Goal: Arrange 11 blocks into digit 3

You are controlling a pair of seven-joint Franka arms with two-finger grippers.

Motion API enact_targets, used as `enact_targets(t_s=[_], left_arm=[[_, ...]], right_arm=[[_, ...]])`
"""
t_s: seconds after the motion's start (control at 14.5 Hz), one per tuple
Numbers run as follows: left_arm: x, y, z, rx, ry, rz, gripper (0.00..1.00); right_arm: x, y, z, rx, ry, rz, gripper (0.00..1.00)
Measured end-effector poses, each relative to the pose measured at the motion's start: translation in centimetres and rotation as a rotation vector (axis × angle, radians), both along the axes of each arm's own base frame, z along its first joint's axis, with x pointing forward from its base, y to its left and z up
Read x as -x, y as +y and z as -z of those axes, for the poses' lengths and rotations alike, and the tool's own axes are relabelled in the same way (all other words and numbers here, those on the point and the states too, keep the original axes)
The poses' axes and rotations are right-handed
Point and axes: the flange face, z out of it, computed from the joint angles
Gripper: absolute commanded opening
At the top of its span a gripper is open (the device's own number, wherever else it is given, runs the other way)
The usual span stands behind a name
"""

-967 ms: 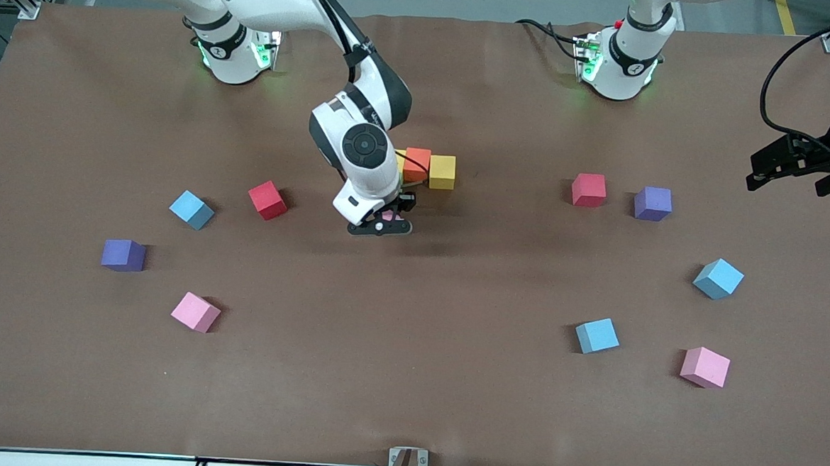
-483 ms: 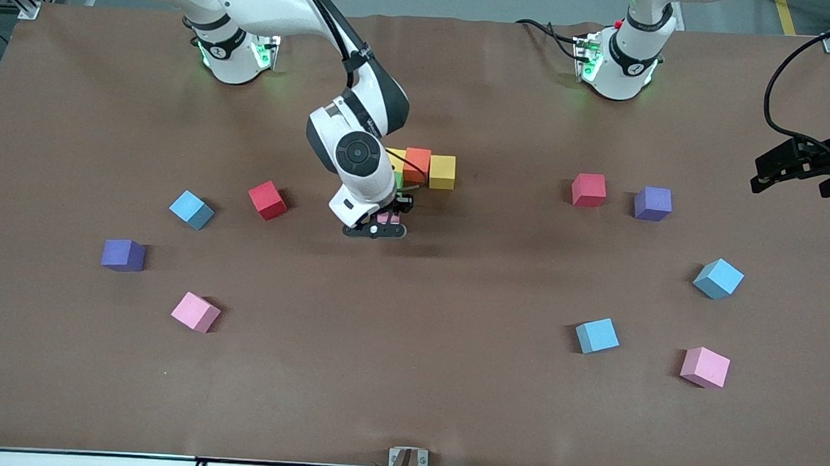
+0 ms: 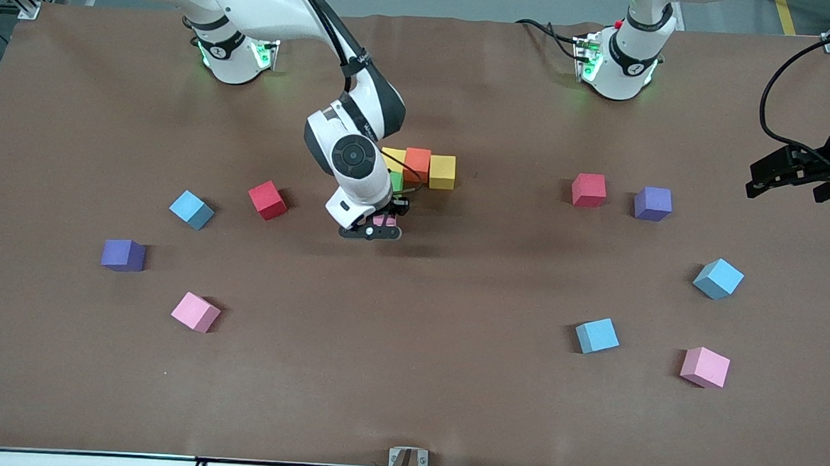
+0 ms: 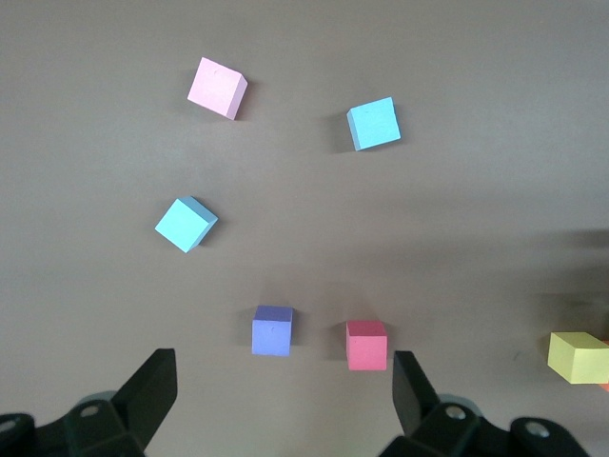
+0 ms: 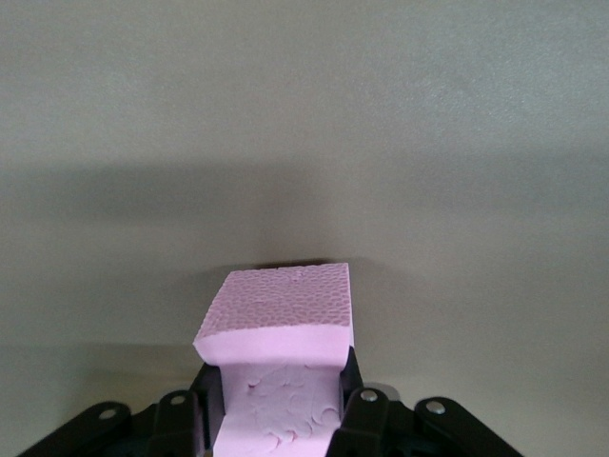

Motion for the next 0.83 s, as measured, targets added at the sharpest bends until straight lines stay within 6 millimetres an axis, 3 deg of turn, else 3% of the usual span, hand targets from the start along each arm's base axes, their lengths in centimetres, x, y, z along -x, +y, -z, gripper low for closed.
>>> enact_targets(t_s=[0.83], left_arm=[[-0.4,0.4,0.7,-0.018,0.011,-0.005,1.0]], right_arm=[[-0.2,-1.0,1.4,-0.02,0.035,0.05,0.45]])
